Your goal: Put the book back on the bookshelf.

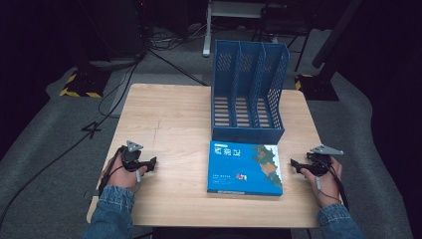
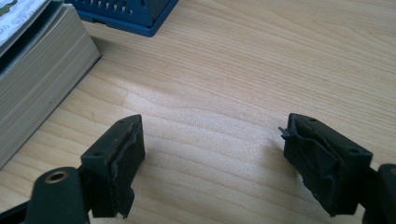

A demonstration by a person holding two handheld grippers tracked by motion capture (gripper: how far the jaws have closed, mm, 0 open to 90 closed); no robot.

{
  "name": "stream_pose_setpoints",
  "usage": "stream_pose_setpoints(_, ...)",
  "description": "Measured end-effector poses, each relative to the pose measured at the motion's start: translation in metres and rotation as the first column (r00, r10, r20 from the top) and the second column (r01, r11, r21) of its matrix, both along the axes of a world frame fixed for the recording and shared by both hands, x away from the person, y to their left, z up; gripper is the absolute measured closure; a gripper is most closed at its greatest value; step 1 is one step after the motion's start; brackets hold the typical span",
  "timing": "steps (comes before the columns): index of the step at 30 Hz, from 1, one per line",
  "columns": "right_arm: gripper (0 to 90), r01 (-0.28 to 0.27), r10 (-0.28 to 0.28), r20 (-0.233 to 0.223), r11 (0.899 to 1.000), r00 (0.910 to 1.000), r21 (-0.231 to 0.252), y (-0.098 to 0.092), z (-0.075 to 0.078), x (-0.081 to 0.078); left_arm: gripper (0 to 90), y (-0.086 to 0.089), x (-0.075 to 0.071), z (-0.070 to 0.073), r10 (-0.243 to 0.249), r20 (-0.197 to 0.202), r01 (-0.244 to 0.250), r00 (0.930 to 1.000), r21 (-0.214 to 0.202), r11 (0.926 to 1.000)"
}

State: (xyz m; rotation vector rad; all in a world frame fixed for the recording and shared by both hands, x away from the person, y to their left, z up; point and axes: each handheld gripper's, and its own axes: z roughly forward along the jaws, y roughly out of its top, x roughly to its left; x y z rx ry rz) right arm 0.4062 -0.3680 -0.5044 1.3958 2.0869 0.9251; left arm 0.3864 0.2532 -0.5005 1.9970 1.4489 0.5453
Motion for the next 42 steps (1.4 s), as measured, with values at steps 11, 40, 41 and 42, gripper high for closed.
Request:
stream_pose_setpoints(11,20.7,0.000,0.000,0.000,1.000,1.0000,0.000,0.000,0.000,0.000,30.0,-0.004,-0.007,0.031,-0.013,0.106,0.021,0.9943,-0.070,0.9973)
stream_pose_setpoints(40,20.7,-0.013,0.013,-0.001,1.000,0.9999,0.002,0.000,0.000,-0.001,30.2,-0.040,-0.021,0.076,-0.284,0.149,0.309,0.9473,-0.187,0.9327)
stream_pose_setpoints(41,20.7,-0.013,0.013,-0.001,1.000,0.9999,0.002,0.000,0.000,-0.001,30.2,-0.040,-0.021,0.076,-0.284,0.149,0.309,0.9473,-0.187,0.9327)
stream_pose_setpoints(42,20.8,-0.014,0.014,-0.001,1.000,0.9999,0.002,0.000,0.000,-0.001,30.2,-0.043,-0.022,0.078,-0.298,0.150,0.323,0.9427,-0.191,0.9267)
